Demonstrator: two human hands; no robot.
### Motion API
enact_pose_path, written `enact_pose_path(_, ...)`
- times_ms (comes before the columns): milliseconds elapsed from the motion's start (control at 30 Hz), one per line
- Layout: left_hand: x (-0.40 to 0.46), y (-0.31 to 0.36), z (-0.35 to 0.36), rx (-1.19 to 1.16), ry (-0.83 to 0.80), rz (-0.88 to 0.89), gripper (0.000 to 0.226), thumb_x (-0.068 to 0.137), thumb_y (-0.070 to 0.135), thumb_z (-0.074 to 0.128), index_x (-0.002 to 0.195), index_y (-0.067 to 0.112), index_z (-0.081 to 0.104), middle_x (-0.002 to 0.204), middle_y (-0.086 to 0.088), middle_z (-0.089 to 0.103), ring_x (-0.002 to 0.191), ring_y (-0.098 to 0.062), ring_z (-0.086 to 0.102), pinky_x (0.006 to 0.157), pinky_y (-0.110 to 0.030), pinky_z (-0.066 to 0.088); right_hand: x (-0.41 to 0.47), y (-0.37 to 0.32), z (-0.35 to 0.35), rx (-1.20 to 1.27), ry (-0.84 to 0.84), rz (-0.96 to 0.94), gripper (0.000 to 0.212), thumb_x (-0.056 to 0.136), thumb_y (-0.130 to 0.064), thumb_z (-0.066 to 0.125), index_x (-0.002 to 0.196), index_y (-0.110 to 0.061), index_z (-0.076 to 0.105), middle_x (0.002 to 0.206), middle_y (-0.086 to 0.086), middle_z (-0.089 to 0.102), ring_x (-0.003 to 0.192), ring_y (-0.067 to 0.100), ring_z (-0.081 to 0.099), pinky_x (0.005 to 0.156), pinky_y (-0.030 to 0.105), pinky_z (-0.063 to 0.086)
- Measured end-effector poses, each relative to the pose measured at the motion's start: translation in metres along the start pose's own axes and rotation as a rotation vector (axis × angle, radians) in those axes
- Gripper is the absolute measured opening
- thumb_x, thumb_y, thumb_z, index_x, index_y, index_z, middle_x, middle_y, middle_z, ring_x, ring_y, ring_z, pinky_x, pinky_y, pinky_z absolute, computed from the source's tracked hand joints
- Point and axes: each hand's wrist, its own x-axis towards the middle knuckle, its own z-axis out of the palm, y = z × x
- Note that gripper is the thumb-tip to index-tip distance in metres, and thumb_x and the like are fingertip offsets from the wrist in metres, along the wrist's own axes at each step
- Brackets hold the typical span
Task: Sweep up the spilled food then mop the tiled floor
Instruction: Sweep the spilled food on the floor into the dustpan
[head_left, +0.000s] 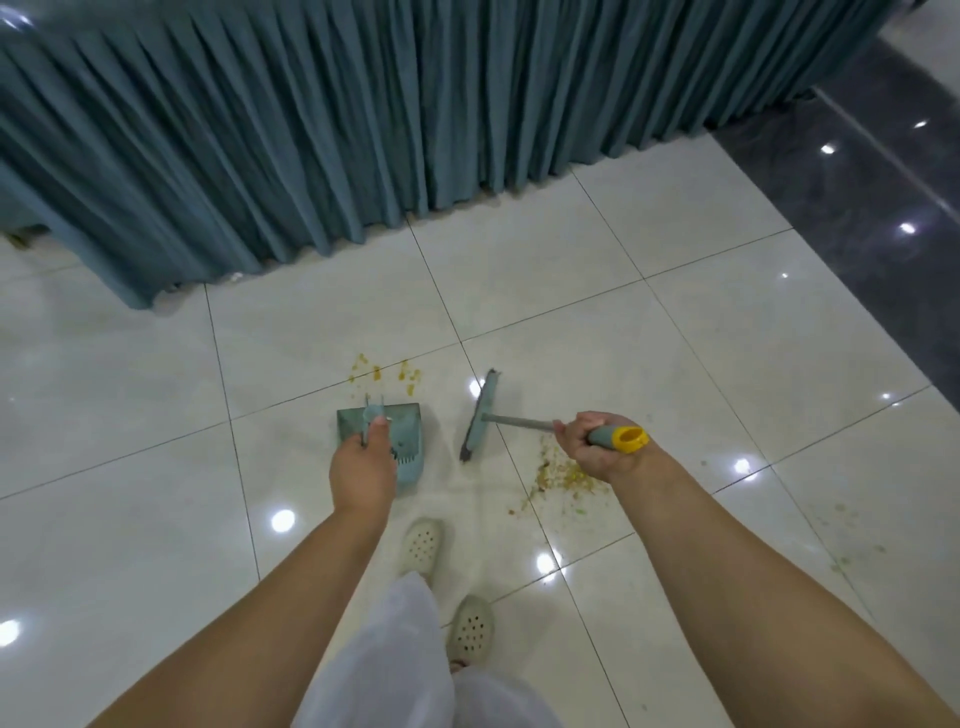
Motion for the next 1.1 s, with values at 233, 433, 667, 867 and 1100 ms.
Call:
enact_pose_path(233, 0.056, 0.029, -0.002, -0.032, -0.023, -0.021, 0.044, 0.094, 0.047, 0.047, 0.063, 0.015, 0.047, 0.057, -0.002, 0.047, 0.049, -0.016, 0.043, 0.047, -0.024, 0.033, 0.052, 0.036, 0.068, -0.062, -0.096, 0.068, 0.024, 0.097, 0.001, 0.037, 0.121, 0.0, 0.035, 0.091, 0.028, 0.044, 0.022, 0.015, 0.039, 0.028, 0.015, 0.04)
enact_pose_path(433, 0.097, 0.058, 0.011, 0.018, -0.11, 0.01, 0.044, 0.093, 0.048, 0.047, 0.064, 0.015, 0.044, 0.057, -0.001, 0.045, 0.046, -0.014, 0.04, 0.042, -0.021, 0.03, 0.083, 0.025, 0.11, -0.005, -0.082, 0.017, 0.021, 0.098, 0.001, 0.035, 0.118, -0.004, 0.035, 0.09, 0.029, 0.045, 0.023, 0.013, 0.037, 0.029, 0.013, 0.038)
enact_pose_path(667, 0.117, 0.093, 0.056, 0.043, -0.173, 0.05, 0.048, 0.094, 0.051, 0.042, 0.065, 0.014, 0.053, 0.064, -0.009, 0.055, 0.058, -0.029, 0.049, 0.047, -0.027, 0.039, 0.072, -0.025, 0.095, 0.165, 0.012, -0.076, 0.017, 0.1, -0.002, 0.035, 0.117, -0.002, 0.037, 0.067, 0.027, 0.049, 0.052, 0.005, 0.03, 0.028, 0.013, 0.036)
enact_pose_path(867, 0.118, 0.11, 0.088, 0.096, -0.238, 0.096, 0.053, 0.096, 0.05, 0.037, 0.086, 0.003, 0.06, 0.089, -0.033, 0.058, 0.098, -0.052, 0.056, 0.082, -0.06, 0.048, 0.054, -0.062, 0.063, 0.361, 0.073, -0.158, 0.026, 0.1, -0.002, 0.033, 0.125, 0.001, 0.037, 0.066, 0.032, 0.05, 0.033, 0.008, 0.037, 0.028, 0.014, 0.034)
enact_pose_path(1100, 0.131, 0.13, 0.111, 0.089, -0.289, 0.12, 0.047, 0.095, 0.052, 0.039, 0.077, 0.012, 0.055, 0.07, -0.017, 0.057, 0.069, -0.039, 0.053, 0.067, -0.05, 0.049, 0.048, -0.072, 0.082, 0.38, 0.051, -0.156, 0.044, 0.102, -0.007, 0.033, 0.145, 0.0, 0.025, 0.051, 0.032, 0.049, 0.026, 0.012, 0.037, 0.031, 0.014, 0.036)
